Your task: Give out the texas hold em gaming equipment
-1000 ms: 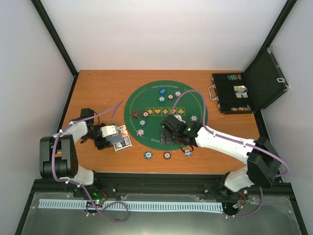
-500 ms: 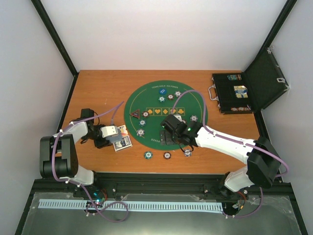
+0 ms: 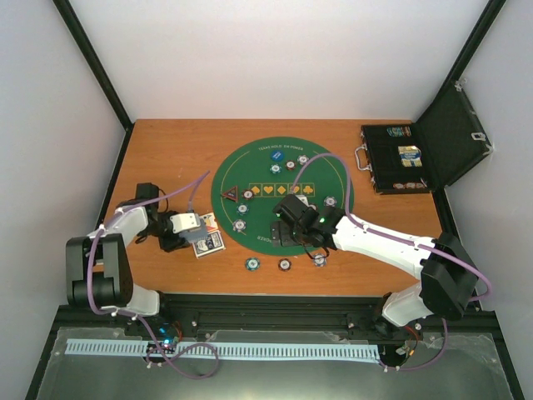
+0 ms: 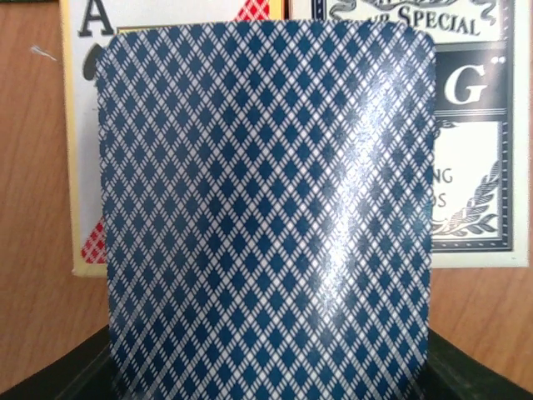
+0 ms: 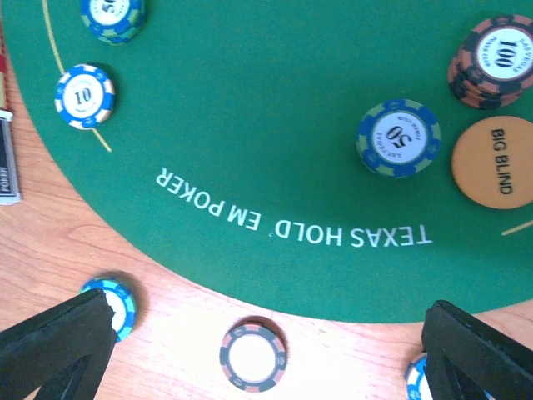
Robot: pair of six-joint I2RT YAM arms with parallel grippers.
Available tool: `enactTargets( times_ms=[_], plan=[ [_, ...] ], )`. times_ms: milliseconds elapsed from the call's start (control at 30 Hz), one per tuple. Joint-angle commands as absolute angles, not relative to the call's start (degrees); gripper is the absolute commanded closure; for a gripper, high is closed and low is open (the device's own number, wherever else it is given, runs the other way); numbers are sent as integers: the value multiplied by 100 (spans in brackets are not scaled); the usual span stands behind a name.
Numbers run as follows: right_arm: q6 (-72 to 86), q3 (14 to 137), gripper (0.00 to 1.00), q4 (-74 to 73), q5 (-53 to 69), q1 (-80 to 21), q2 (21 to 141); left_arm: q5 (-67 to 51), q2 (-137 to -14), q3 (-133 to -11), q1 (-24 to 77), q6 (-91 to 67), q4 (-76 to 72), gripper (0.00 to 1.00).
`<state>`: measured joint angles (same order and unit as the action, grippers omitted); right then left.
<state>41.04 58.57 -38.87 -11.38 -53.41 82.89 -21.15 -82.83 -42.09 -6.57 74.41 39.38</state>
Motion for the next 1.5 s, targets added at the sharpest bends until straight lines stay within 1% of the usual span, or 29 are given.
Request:
enactTargets(
  times_ms=[0,33,233,333,467,600,700,967,1100,1467],
  plan=[
    [4171,5924,0,-3401,-795,-5404,8156,-2412,-7927,-4520,-624,7586,4378,98],
    [4174,5910,0,-3269,-666,-5401,8151,-2454,-7869,-4549,-624,7597,4475,99],
    [4334,5804,1,-2221,520,-5360,8216,-2755,-7551,-4852,-615,7579,5063,99],
    [4622,5673,1,-1206,1373,-5318,8335,-2979,-7313,-5064,-548,7556,5495,99],
    [5145,5742,3,176,2399,-5309,8799,-2993,-6892,-5229,-152,7397,5923,99],
    [5934,5763,6,1582,3109,-5304,9269,-2986,-6516,-5393,251,7105,6144,99],
    [6323,5643,7,2269,3257,-5317,9360,-2982,-6423,-5617,438,6963,6351,99],
    [6493,5441,12,2516,3270,-5364,9298,-2968,-6289,-5919,685,6779,6557,99],
    [6550,5487,16,2627,3249,-5429,9378,-2947,-6268,-5948,789,6682,6570,99],
    [6802,5718,32,2935,3235,-5578,9767,-2974,-6175,-5932,791,6680,6570,99]
  ],
)
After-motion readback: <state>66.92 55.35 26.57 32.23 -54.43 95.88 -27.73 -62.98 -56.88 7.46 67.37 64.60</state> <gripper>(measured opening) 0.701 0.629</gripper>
